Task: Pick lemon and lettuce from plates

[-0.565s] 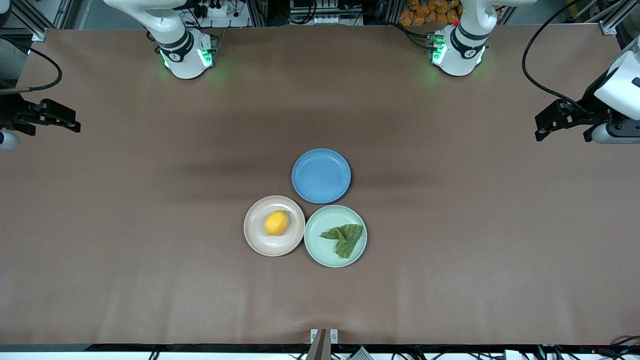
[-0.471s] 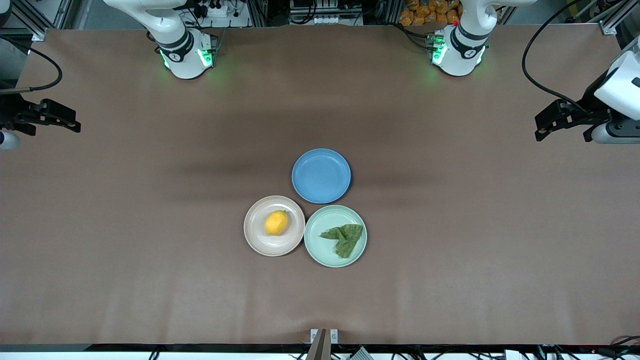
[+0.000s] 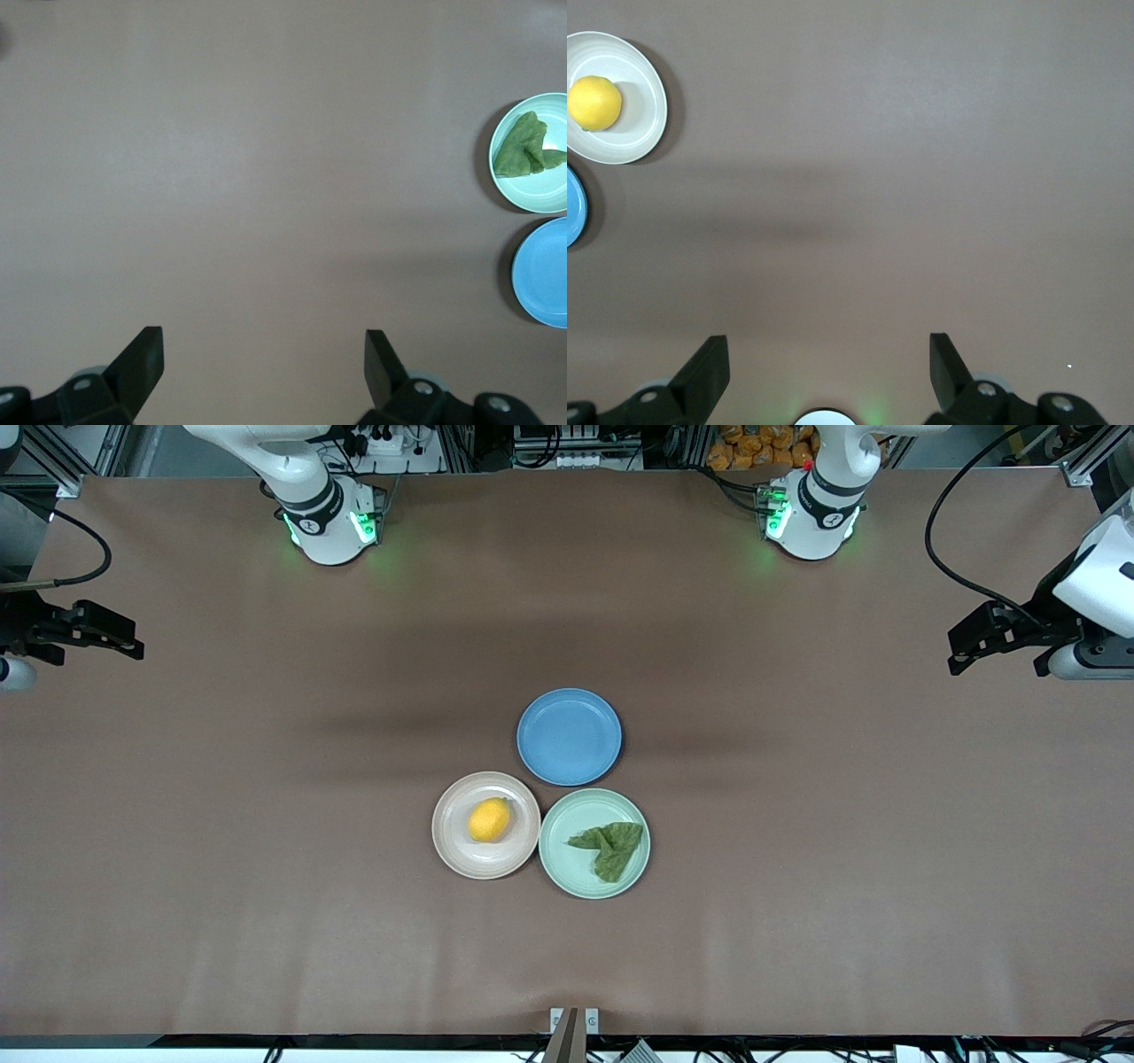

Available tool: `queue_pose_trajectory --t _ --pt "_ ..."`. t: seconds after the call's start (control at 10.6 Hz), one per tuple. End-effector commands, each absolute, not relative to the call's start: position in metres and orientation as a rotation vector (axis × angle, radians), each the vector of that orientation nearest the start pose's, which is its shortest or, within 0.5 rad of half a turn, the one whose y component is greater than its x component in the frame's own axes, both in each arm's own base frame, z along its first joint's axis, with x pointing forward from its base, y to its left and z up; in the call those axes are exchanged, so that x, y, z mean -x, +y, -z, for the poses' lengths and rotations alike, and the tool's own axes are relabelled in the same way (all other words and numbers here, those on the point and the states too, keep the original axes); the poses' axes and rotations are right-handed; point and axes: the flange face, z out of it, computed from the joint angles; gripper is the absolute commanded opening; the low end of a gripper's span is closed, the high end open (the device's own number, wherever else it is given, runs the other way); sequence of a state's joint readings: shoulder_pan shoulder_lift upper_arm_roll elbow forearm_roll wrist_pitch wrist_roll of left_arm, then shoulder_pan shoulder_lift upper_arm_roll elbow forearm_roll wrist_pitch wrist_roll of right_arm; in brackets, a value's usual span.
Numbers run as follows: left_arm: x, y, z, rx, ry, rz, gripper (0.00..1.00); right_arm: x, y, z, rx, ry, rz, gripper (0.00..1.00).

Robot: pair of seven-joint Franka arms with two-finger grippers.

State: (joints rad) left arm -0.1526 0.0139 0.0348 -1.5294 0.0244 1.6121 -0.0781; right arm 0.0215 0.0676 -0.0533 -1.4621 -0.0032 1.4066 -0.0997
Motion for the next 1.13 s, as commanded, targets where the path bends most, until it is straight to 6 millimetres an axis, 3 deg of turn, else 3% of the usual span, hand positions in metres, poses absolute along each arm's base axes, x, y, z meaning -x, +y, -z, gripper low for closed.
queue_pose_trajectory --t 0.0,0.19,0.56,0.75,0.94,1.04 --pt "-0.568 -0.075 -0.624 3.130 0.082 0.053 1.00 -0.556 -0.014 -0.624 3.137 -0.092 -0.201 1.00" --pt "-0.589 -0.097 -0.597 3.140 0.156 0.072 1.00 -0.556 -0.014 -0.624 3.137 -0.095 -0.201 1.00" --pt "-0.626 -0.187 -0.537 3.166 0.379 0.245 1.00 -0.556 -0.003 -0.625 3.135 -0.122 -0.198 1.00" --pt "-0.645 -0.230 -0.492 3.183 0.465 0.354 1.00 -0.556 0.006 -0.626 3.138 -0.115 -0.191 1.00" --pt "-0.649 -0.284 -0.454 3.179 0.560 0.477 1.00 -0.555 0.028 -0.627 3.146 -0.064 -0.188 1.00" --pt "-0.650 -0.300 -0.433 3.163 0.589 0.481 1.00 -0.556 0.036 -0.626 3.149 -0.045 -0.183 1.00"
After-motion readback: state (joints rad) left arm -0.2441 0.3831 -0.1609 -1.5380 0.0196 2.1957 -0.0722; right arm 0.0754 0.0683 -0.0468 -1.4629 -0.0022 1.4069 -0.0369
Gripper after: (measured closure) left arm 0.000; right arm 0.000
